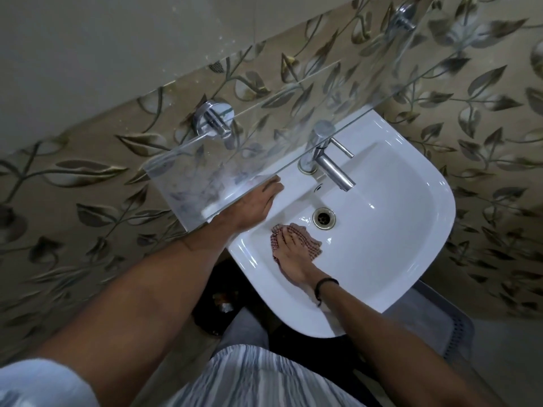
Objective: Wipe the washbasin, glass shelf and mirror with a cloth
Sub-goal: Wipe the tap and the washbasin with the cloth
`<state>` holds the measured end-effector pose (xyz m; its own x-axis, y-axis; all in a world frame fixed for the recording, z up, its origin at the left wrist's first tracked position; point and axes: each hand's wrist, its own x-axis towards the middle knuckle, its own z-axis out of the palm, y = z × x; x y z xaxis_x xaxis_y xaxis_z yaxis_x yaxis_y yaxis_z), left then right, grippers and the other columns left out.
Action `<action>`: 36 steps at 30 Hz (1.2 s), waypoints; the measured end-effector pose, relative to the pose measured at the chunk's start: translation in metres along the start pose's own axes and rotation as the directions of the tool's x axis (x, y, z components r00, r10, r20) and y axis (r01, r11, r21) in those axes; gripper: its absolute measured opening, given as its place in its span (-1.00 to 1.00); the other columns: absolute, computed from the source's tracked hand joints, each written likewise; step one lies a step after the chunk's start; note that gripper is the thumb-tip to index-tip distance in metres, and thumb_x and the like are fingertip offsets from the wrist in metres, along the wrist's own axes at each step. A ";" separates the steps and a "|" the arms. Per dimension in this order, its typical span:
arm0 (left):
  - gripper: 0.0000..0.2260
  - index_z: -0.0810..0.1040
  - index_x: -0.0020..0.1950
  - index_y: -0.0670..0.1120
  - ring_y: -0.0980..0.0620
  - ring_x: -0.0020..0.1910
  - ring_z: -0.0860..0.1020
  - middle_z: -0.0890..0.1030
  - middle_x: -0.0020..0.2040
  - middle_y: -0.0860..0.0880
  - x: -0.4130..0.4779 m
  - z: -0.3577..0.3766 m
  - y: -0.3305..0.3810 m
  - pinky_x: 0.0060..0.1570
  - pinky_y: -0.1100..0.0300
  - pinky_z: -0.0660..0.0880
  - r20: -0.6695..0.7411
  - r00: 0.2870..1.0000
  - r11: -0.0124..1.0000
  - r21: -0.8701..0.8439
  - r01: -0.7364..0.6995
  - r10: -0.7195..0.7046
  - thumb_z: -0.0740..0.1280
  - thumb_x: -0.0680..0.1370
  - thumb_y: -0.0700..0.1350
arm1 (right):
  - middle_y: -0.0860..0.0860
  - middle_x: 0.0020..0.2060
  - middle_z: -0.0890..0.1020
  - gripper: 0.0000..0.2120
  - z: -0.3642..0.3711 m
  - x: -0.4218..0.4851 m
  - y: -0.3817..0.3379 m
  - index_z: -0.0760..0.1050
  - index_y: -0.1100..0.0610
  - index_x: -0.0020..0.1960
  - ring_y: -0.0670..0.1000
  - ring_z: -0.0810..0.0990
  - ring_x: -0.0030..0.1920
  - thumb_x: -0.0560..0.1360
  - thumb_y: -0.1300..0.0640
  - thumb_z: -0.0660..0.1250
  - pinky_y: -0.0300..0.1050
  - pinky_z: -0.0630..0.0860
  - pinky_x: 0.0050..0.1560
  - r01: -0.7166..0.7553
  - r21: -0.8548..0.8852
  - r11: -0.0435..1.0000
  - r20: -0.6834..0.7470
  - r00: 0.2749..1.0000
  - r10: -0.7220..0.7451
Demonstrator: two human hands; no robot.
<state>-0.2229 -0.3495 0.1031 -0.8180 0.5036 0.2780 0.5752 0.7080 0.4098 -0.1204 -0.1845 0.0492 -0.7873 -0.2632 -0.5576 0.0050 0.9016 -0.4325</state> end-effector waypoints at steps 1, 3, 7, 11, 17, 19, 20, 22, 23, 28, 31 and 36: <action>-0.76 0.54 0.31 -0.23 -0.05 0.35 0.40 0.51 0.35 -0.21 0.000 0.000 0.000 0.41 0.51 -0.01 -0.004 1.000 1.000 0.001 0.001 -0.001 0.24 0.65 -0.29 | 0.09 0.61 -0.17 -0.45 0.000 0.001 -0.011 -0.20 0.23 0.62 0.19 -0.18 0.61 0.72 0.15 -0.05 0.11 -0.20 0.56 0.012 0.030 0.999 0.005 1.000 -0.013; -0.76 0.54 0.31 -0.23 -0.05 0.35 0.41 0.52 0.35 -0.20 0.001 0.001 0.000 0.41 0.52 -0.02 -0.007 1.000 1.000 0.010 -0.001 0.001 0.24 0.65 -0.29 | 0.02 0.60 -0.08 -0.47 -0.001 -0.008 -0.019 -0.13 0.23 0.62 0.12 -0.13 0.62 0.72 0.19 -0.03 -0.07 -0.22 0.56 0.130 0.108 0.986 -0.027 0.991 -0.128; -0.76 0.55 0.31 -0.22 -0.06 0.34 0.43 0.54 0.35 -0.18 0.000 0.003 0.000 0.40 0.52 -0.03 -0.018 1.000 0.999 0.028 0.017 -0.016 0.25 0.66 -0.27 | -0.14 0.58 -0.08 -0.49 0.006 -0.044 0.004 -0.08 0.14 0.64 -0.14 -0.21 0.58 0.73 0.14 -0.04 -0.46 -0.33 0.41 0.334 0.130 0.934 0.065 0.937 -0.344; -0.74 0.55 0.32 -0.20 -0.03 0.34 0.43 0.54 0.35 -0.16 -0.003 0.005 -0.001 0.43 0.48 -0.07 -0.015 1.000 0.996 0.086 -0.017 0.019 0.29 0.64 -0.28 | 0.30 0.43 0.42 -0.59 0.000 -0.038 0.065 0.36 0.30 0.41 0.37 0.38 0.44 0.60 0.28 0.01 0.30 0.38 0.39 0.383 -0.263 0.885 0.221 0.917 -0.331; -0.75 0.54 0.33 -0.21 -0.08 0.37 0.43 0.52 0.36 -0.18 -0.002 0.004 -0.003 0.42 0.47 -0.04 -0.017 1.000 0.996 0.091 -0.015 0.016 0.25 0.65 -0.27 | 0.21 0.54 0.28 -0.62 0.016 0.002 0.006 0.39 0.22 0.39 0.27 0.23 0.54 0.62 0.28 0.02 0.31 0.25 0.47 0.298 -0.220 0.929 0.000 0.952 -0.305; -0.75 0.56 0.29 -0.23 -0.04 0.34 0.41 0.55 0.31 -0.19 -0.002 0.004 -0.001 0.43 0.47 -0.06 -0.016 0.999 0.997 0.072 -0.027 0.029 0.30 0.62 -0.31 | 0.25 0.58 0.14 -0.60 0.007 -0.003 -0.019 0.28 0.33 0.49 0.24 0.04 0.59 0.67 0.32 0.02 0.20 -0.01 0.57 0.291 -0.053 0.955 -0.046 0.955 -0.293; -0.75 0.57 0.28 -0.23 -0.03 0.32 0.40 0.57 0.29 -0.19 -0.001 0.003 0.000 0.44 0.47 -0.07 -0.017 0.999 0.998 0.063 -0.030 0.032 0.32 0.60 -0.32 | 0.27 0.57 0.16 -0.59 0.006 -0.009 -0.024 0.26 0.37 0.50 0.23 0.05 0.59 0.66 0.35 0.05 0.17 -0.01 0.58 0.288 0.070 0.955 -0.061 0.957 -0.284; -0.76 0.57 0.28 -0.20 -0.04 0.33 0.43 0.56 0.30 -0.17 0.000 0.002 -0.001 0.44 0.47 -0.06 -0.035 0.999 0.998 0.066 -0.018 0.020 0.29 0.62 -0.29 | 0.16 0.59 0.16 -0.54 0.001 -0.030 -0.030 0.20 0.32 0.55 0.09 0.05 0.60 0.66 0.30 0.07 0.06 -0.03 0.60 0.291 0.318 0.903 -0.058 0.956 -0.288; -0.76 0.56 0.30 -0.19 -0.05 0.34 0.43 0.55 0.32 -0.16 0.000 0.002 -0.002 0.44 0.47 -0.05 -0.035 0.999 0.997 0.076 -0.012 0.014 0.27 0.64 -0.26 | 0.01 0.60 0.11 -0.52 -0.001 -0.043 -0.032 0.13 0.22 0.59 -0.07 0.01 0.60 0.68 0.20 0.04 -0.06 -0.08 0.60 0.267 0.440 0.857 -0.042 0.960 -0.277; -0.71 0.50 0.40 -0.16 -0.08 0.42 0.40 0.47 0.43 -0.14 -0.001 0.003 -0.003 0.47 0.27 0.14 0.006 1.000 0.995 0.098 -0.020 0.019 0.20 0.69 -0.18 | -0.03 0.60 0.13 -0.54 -0.009 -0.076 0.018 0.19 0.12 0.59 -0.10 0.03 0.60 0.70 0.10 0.01 -0.12 -0.11 0.58 0.341 0.167 0.925 0.097 0.928 -0.359; -0.75 0.55 0.32 -0.19 -0.04 0.36 0.42 0.52 0.35 -0.16 -0.001 0.003 -0.002 0.44 0.44 0.03 -0.024 1.000 0.998 0.063 -0.002 0.004 0.26 0.65 -0.25 | 0.10 0.49 0.41 -0.64 -0.009 -0.073 0.072 0.42 0.09 0.35 0.19 0.39 0.48 0.63 0.11 0.02 0.22 0.33 0.44 0.298 -0.334 0.894 0.182 0.951 -0.250; -0.76 0.56 0.30 -0.22 -0.03 0.35 0.40 0.53 0.33 -0.19 -0.001 0.002 -0.001 0.42 0.50 -0.04 -0.032 0.999 0.997 0.070 -0.011 0.013 0.28 0.64 -0.28 | 0.01 0.64 -0.11 -0.45 0.005 -0.034 0.037 -0.06 -0.05 0.64 0.18 -0.14 0.62 0.69 -0.19 -0.20 0.32 -0.09 0.54 -0.035 -0.168 0.985 0.036 0.999 0.041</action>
<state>-0.2230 -0.3495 0.1006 -0.8103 0.4969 0.3107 0.5832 0.7356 0.3445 -0.0904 -0.1434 0.0487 -0.7639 -0.2378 -0.6000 -0.0713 0.9550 -0.2878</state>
